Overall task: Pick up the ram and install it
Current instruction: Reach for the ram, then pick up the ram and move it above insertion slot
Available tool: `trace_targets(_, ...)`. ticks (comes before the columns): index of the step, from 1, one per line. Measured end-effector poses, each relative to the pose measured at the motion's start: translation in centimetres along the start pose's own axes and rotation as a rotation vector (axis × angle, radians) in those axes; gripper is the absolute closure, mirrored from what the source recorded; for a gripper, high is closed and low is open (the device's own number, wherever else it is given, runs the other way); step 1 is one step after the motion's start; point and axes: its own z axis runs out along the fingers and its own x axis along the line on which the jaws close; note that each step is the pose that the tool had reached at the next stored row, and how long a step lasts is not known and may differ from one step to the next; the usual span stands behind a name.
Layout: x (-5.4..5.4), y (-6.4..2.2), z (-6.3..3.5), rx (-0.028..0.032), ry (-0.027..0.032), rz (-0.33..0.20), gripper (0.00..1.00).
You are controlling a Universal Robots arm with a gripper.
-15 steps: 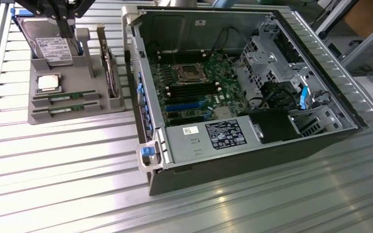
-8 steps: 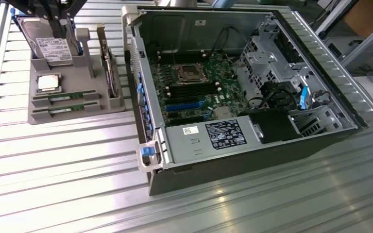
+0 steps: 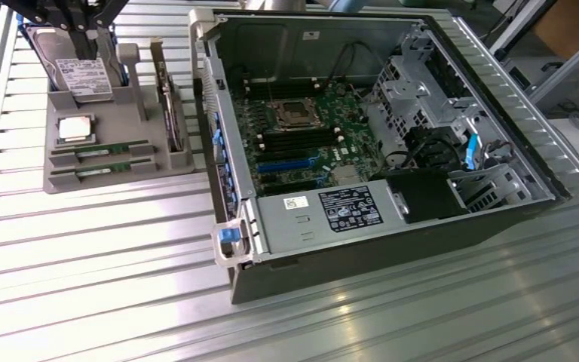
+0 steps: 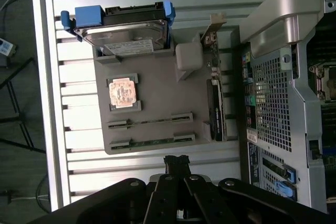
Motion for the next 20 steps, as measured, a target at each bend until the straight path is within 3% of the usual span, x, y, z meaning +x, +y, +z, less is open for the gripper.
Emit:
trace_targets(7,0.00,0.00,0.00,0.0000,0.0000,0.000,0.90)
trace_targets(12,0.00,0.00,0.00,-0.0009,0.0015,-0.034,0.90)
trace_targets(15,0.00,0.00,0.00,-0.0021,0.0038,-0.086,0.90)
trace_targets(20,0.00,0.00,0.00,-0.0056,0.0102,-0.230,0.90)
